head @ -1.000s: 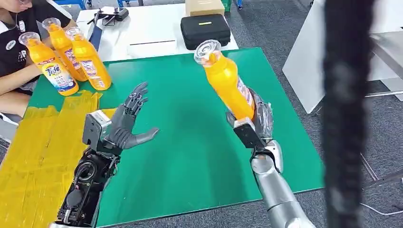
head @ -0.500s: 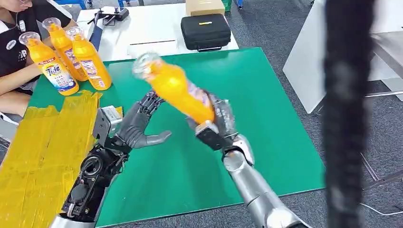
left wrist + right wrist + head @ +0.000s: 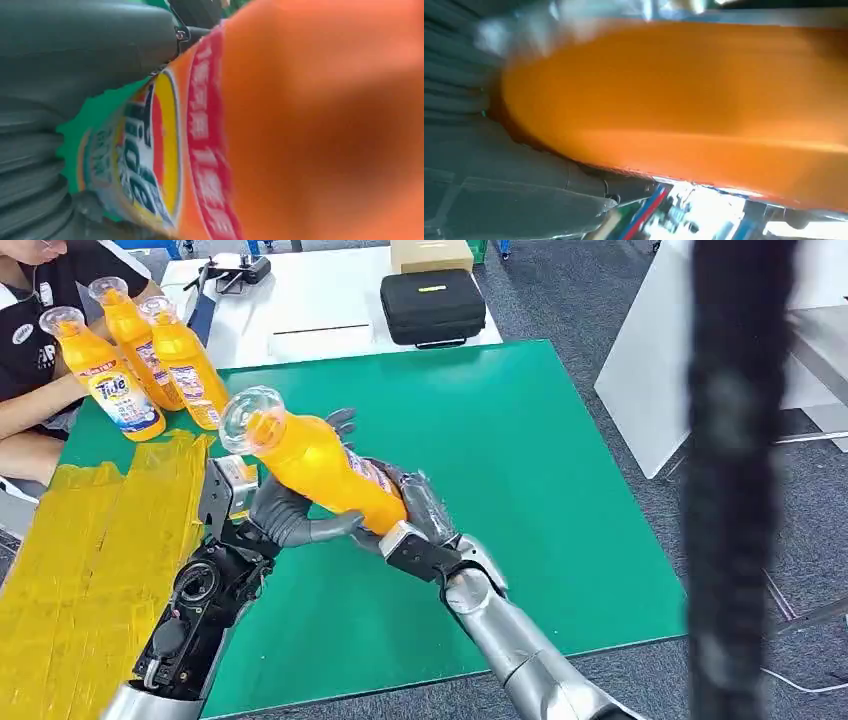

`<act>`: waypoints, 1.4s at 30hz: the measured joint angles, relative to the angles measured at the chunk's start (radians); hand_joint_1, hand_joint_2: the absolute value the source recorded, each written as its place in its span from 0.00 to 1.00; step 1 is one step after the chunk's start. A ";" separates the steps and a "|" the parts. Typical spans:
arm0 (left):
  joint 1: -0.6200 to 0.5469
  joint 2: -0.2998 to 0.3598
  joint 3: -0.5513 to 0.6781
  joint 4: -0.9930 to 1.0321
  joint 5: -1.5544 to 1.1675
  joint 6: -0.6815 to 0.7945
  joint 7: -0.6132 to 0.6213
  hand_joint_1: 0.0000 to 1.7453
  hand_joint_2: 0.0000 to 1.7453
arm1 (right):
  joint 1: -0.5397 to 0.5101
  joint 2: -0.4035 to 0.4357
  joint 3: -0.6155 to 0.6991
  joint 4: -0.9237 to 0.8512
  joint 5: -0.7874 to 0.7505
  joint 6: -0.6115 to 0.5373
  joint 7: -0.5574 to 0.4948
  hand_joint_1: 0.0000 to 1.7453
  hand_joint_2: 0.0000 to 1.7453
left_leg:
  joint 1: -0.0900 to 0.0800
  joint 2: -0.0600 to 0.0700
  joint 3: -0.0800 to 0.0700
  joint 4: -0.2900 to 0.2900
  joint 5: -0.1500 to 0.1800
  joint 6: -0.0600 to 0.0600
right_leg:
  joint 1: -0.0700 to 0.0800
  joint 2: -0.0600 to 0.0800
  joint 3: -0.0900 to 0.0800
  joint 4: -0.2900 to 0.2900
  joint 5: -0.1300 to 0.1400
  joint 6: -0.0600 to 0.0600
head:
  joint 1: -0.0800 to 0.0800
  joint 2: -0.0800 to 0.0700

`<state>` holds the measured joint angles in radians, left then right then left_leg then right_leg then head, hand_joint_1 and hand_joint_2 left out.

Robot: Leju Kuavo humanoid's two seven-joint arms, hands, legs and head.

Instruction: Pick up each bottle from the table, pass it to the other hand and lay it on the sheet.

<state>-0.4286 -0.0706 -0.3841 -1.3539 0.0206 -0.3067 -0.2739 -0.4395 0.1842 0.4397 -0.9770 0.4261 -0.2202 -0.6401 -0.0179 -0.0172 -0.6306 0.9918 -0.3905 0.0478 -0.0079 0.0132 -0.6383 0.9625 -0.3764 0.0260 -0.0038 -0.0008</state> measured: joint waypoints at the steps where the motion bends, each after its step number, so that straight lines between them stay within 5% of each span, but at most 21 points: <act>1: -0.001 0.000 0.000 0.002 0.004 0.000 0.000 0.00 1.00 | -0.001 0.000 0.009 0.002 0.000 0.009 -0.003 1.00 1.00 | 0.000 0.000 0.000 0.000 0.000 0.000 | 0.000 0.000 0.000 0.000 0.000 0.000 | 0.000 0.000; 10: 0.005 0.001 -0.001 0.038 0.052 -0.019 -0.028 0.02 1.00 | -0.004 -0.001 0.066 0.028 0.031 0.002 0.006 1.00 1.00 | 0.000 0.000 0.000 0.000 0.000 0.000 | 0.000 0.000 0.000 0.000 0.000 0.000 | 0.000 0.000; 11: 0.005 0.001 -0.001 0.042 0.059 -0.023 -0.031 0.80 1.00 | -0.005 -0.001 0.071 0.031 0.032 0.002 0.008 1.00 1.00 | 0.000 0.000 0.000 0.000 0.000 0.000 | 0.000 0.000 0.000 0.000 0.000 0.000 | 0.000 0.000; 12: 0.005 0.001 0.000 0.045 0.072 -0.030 -0.035 1.00 1.00 | -0.007 -0.001 0.074 0.035 0.034 0.002 0.011 1.00 1.00 | 0.000 0.000 0.000 0.000 0.000 0.000 | 0.000 0.000 0.000 0.000 0.000 0.000 | 0.000 0.000; 33: 0.044 -0.002 0.026 0.046 0.204 -0.035 -0.048 1.00 1.00 | -0.009 0.002 0.102 0.063 0.032 -0.024 0.022 1.00 1.00 | 0.000 0.000 0.000 0.000 0.000 0.000 | 0.000 0.000 0.000 0.000 0.000 0.000 | 0.000 0.000; 34: 0.046 -0.003 0.028 0.046 0.209 -0.035 -0.048 1.00 1.00 | -0.009 0.002 0.102 0.063 0.030 -0.029 0.022 0.69 1.00 | 0.000 0.000 0.000 0.000 0.000 0.000 | 0.000 0.000 0.000 0.000 0.000 0.000 | 0.000 0.000; 35: 0.047 -0.003 0.030 0.045 0.213 -0.035 -0.048 1.00 1.00 | -0.009 0.002 0.103 0.064 0.027 -0.033 0.021 0.08 1.00 | 0.000 0.000 0.000 0.000 0.000 0.000 | 0.000 0.000 0.000 0.000 0.000 0.000 | 0.000 0.000; 36: 0.050 -0.005 0.030 0.043 0.219 -0.033 -0.048 1.00 1.00 | -0.009 0.002 0.103 0.064 0.024 -0.038 0.020 0.00 1.00 | 0.000 0.000 0.000 0.000 0.000 0.000 | 0.000 0.000 0.000 0.000 0.000 0.000 | 0.000 0.000; 42: 0.056 -0.011 0.050 0.018 0.237 0.034 -0.061 1.00 1.00 | 0.032 -0.008 0.102 0.028 -0.036 -0.066 0.006 0.00 1.00 | 0.000 0.000 0.000 0.000 0.000 0.000 | 0.000 0.000 0.000 0.000 0.000 0.000 | 0.000 0.000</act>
<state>-0.3723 -0.0813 -0.3346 -1.3355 0.2572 -0.2730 -0.3353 -0.4074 0.1758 0.5417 -0.9488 0.3906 -0.2857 -0.6340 -0.0178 -0.0171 -0.6308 0.9918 -0.3905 0.0477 -0.0078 0.0133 -0.6388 0.9625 -0.3765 0.0259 -0.0038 -0.0008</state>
